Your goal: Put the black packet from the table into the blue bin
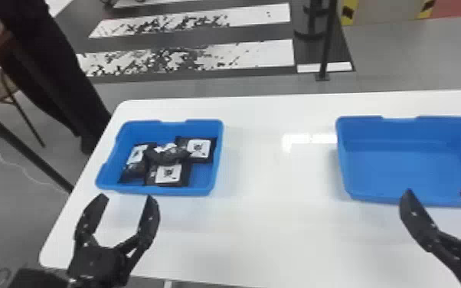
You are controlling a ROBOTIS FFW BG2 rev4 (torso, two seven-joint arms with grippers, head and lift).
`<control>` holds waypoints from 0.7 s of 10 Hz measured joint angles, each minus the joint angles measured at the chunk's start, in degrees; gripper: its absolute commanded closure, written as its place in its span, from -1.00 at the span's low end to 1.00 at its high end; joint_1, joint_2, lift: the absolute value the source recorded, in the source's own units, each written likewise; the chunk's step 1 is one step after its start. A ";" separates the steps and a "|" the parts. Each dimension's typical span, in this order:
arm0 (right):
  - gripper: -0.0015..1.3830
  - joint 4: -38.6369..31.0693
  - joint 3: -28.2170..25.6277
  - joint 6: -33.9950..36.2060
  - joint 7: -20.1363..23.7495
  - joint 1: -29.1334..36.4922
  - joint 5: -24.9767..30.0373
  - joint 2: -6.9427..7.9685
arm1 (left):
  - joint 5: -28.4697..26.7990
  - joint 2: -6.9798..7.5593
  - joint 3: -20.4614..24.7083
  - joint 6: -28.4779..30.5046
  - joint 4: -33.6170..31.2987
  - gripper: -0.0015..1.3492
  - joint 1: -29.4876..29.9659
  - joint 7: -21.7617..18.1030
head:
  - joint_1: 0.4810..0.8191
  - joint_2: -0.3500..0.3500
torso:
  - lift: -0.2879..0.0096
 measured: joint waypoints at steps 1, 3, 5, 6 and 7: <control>-0.80 0.01 0.00 0.00 0.00 0.00 -0.05 0.00 | 0.00 0.00 -0.08 0.07 0.00 -0.78 0.00 0.01 | 0.27 0.50 | 0.20; -0.80 0.08 0.00 0.00 0.01 -0.04 -0.09 0.00 | 0.06 0.00 -0.13 0.29 0.00 -0.78 -0.11 0.03 | 0.27 0.49 | 0.20; -0.80 0.25 0.00 0.00 0.01 -0.10 -0.22 0.00 | 0.12 0.00 -0.13 0.39 0.00 -0.78 -0.13 0.03 | 0.27 0.49 | 0.20; -0.80 0.28 0.00 0.00 0.01 -0.10 -0.27 0.00 | 0.14 0.00 -0.14 0.44 0.00 -0.78 -0.16 0.03 | 0.27 0.49 | 0.20; -0.80 0.29 0.00 0.00 0.01 -0.10 -0.28 0.00 | 0.12 0.00 -0.25 0.44 0.00 -0.78 -0.23 0.03 | 0.27 0.49 | 0.20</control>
